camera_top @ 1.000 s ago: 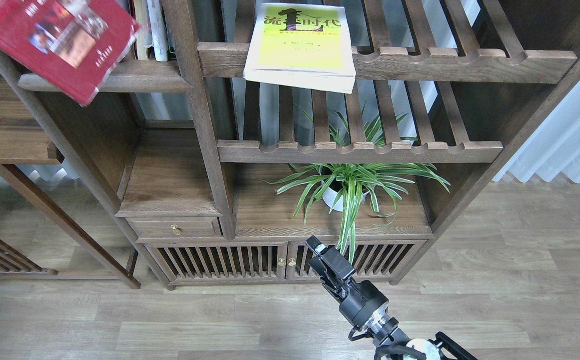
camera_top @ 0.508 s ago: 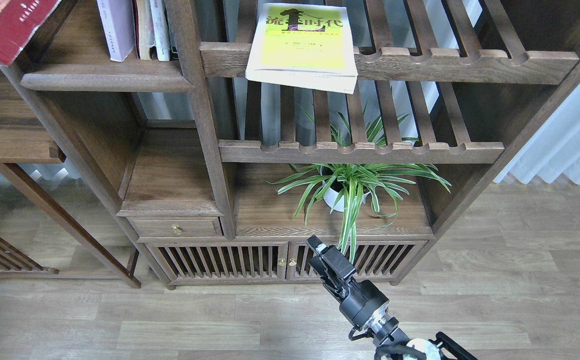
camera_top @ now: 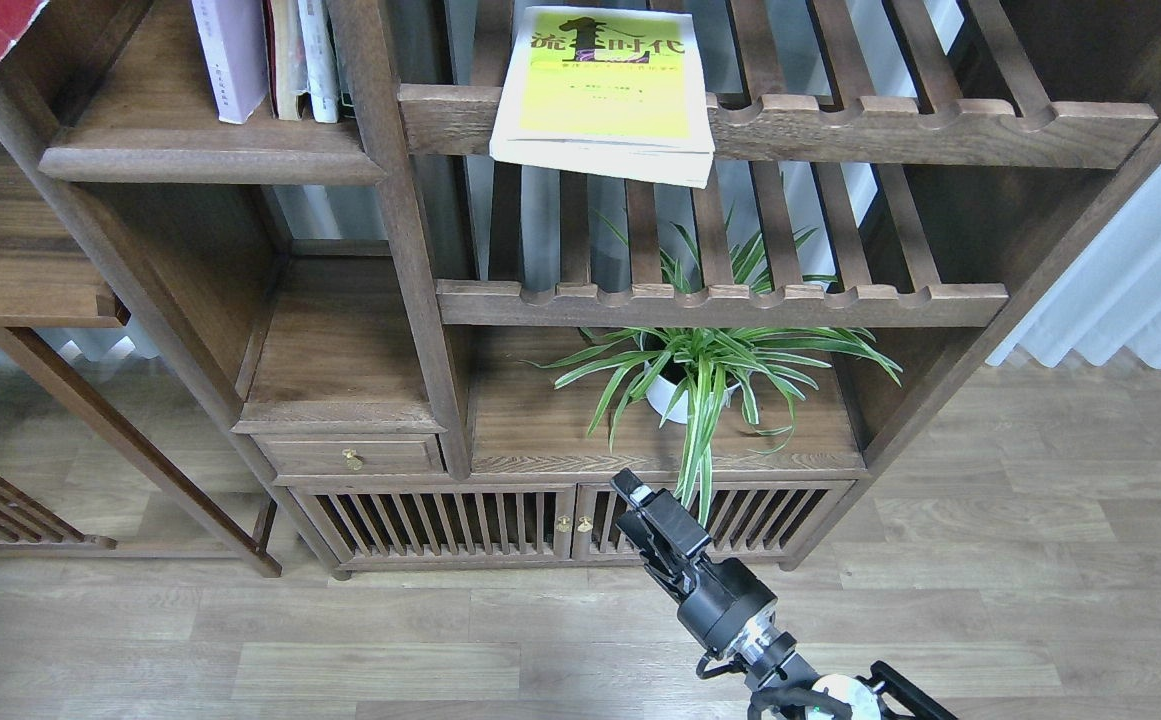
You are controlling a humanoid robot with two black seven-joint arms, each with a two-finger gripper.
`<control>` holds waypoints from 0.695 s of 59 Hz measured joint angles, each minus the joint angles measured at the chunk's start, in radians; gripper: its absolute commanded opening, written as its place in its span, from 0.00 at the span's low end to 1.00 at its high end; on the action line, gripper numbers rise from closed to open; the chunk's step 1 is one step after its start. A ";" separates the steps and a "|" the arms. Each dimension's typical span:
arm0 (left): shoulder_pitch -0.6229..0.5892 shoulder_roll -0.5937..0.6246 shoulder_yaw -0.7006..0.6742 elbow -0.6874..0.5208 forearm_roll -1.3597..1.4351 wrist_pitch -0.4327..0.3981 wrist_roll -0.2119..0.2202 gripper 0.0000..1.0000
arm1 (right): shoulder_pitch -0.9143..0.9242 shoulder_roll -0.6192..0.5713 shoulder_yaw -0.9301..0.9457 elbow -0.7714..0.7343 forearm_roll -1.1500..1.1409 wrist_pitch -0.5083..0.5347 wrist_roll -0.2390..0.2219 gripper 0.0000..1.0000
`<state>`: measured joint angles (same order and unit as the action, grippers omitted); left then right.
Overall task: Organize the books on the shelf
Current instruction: 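Place the red book onto the top shelf with the left gripper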
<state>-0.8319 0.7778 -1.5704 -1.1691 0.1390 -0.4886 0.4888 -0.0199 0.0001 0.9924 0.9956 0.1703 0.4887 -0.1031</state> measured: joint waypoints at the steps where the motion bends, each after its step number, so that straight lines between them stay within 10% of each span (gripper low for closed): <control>1: -0.007 -0.004 0.004 0.006 0.005 0.000 0.000 0.00 | 0.000 0.000 0.000 0.000 0.000 0.000 0.000 0.99; 41: -0.268 -0.210 0.090 0.222 0.228 0.000 0.000 0.00 | 0.000 0.000 0.003 0.000 0.008 0.000 0.000 0.99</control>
<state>-1.1004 0.5681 -1.4806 -0.9471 0.3666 -0.4886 0.4888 -0.0195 0.0000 0.9956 0.9955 0.1784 0.4887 -0.1027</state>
